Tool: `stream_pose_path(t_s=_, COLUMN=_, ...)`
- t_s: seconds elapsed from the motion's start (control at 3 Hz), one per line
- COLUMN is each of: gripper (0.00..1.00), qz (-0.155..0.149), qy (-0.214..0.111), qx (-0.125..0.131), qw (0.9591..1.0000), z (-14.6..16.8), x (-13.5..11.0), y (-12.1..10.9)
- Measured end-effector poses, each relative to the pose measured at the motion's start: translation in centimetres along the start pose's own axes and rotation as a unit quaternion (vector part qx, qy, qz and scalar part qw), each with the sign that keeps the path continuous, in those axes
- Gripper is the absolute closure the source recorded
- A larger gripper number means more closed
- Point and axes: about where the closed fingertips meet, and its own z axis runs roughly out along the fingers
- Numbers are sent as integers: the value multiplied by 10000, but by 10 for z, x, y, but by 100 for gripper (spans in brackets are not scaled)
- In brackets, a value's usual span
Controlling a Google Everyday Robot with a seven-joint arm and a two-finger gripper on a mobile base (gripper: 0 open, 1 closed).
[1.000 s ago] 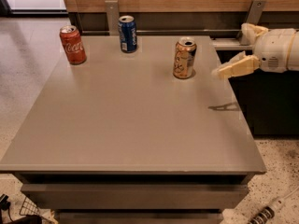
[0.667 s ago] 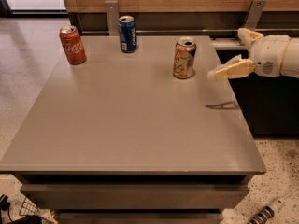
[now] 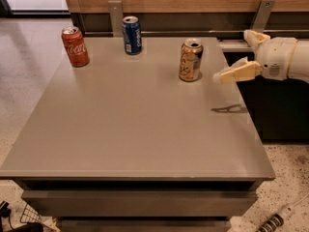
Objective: Pick orange can
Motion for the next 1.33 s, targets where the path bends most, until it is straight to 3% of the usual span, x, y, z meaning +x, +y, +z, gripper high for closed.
stream_pose_path(t_s=0.67, gripper=0, qz=525, qy=-574, qx=-256, qw=9966, z=57, x=14, y=-12)
stream_pose_path(t_s=1.33, gripper=0, qz=906, qy=-885, qx=-439, qw=9910, z=100, x=30, y=-12)
